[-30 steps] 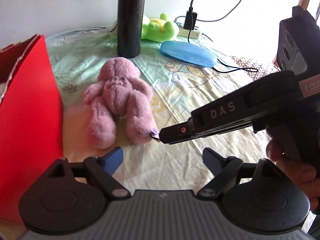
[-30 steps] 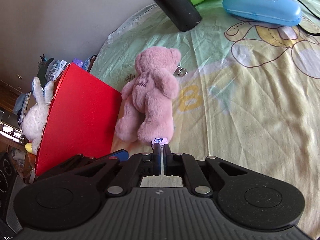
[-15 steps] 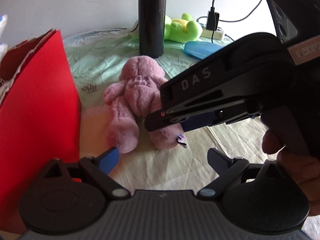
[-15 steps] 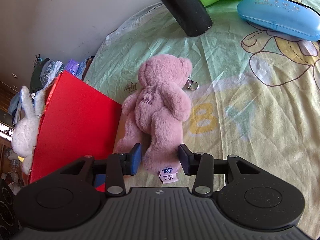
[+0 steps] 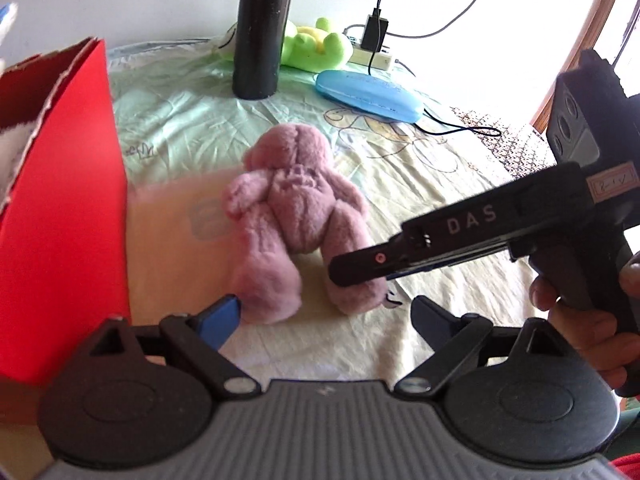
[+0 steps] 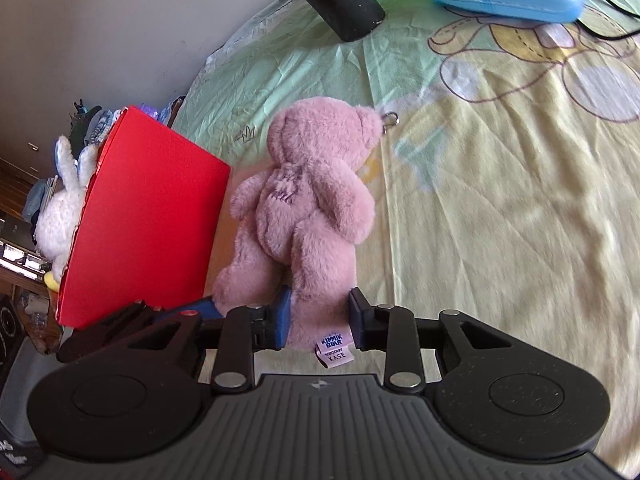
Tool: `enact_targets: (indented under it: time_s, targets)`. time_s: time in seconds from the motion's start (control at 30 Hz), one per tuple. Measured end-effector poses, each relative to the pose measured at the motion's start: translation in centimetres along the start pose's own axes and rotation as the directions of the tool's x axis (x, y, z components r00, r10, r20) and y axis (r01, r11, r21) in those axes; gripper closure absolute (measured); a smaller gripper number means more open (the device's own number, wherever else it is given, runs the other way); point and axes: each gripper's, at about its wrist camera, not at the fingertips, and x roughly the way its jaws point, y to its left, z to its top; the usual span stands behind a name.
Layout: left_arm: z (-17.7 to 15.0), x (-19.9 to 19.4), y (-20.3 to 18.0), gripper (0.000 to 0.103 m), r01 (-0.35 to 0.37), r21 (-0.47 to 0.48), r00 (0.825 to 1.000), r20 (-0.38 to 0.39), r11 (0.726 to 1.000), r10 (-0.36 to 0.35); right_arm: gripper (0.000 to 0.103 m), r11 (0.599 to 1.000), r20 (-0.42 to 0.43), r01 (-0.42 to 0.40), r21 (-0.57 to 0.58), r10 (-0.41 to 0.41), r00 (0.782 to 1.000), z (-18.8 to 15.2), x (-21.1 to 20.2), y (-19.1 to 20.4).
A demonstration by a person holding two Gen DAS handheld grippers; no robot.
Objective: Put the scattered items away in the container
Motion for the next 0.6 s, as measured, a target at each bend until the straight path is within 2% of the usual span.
enact_targets:
  time_s: [0.33,0.4,0.5,0.6]
  targets:
    - [-0.6,-1.0,0.0,0.012,0.09,-0.014,0.996,0.002,0.996,-0.09,0.07,0.999,-0.024,0.041,0.006,-0.041,0.999,-4.3,-2.8,-0.3]
    - [-0.6,-0.8,0.0,0.012,0.098,-0.015,0.995,0.002,0.995,-0.098,0.064,0.999,0.003,0.037,0.038,-0.037,0.999,-4.4,-3.3,-0.7]
    - [-0.2,0.2,0.1,0.015,0.109,-0.035,0.994,-0.021,0.993,-0.11,0.064,0.992,0.087,0.002,0.129,-0.013,0.996,-3.9,-4.3,-1.4]
    - [0.1,1.5,0.2,0.02,0.108,-0.07,0.993,-0.046,0.992,-0.111,0.048,0.982,0.15,0.004,0.191,-0.033,0.988,-3.0,-4.0,-1.8]
